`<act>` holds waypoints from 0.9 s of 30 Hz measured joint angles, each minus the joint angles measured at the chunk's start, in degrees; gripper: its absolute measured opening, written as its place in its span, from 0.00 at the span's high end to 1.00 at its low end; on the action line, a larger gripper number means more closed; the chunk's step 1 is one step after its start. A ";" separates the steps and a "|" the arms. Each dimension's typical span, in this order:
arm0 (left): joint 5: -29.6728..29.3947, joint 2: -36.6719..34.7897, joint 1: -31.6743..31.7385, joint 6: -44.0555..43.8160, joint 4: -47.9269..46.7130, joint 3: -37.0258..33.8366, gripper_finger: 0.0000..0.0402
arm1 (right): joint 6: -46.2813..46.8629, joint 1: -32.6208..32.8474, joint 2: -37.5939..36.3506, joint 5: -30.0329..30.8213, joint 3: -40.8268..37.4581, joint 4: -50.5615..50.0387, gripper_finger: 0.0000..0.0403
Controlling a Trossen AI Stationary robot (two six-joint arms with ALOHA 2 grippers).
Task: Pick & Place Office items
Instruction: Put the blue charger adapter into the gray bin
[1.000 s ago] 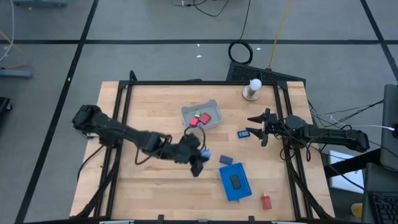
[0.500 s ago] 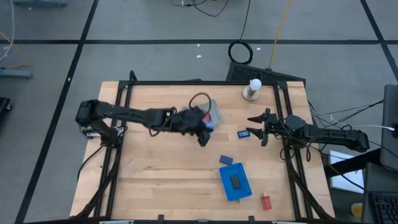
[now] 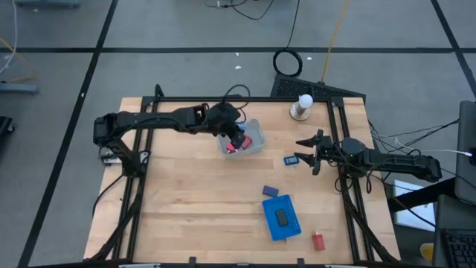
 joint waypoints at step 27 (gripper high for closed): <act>2.05 15.52 3.51 5.88 -0.08 -0.11 0.73 | -0.01 0.00 0.46 0.00 0.00 0.00 0.40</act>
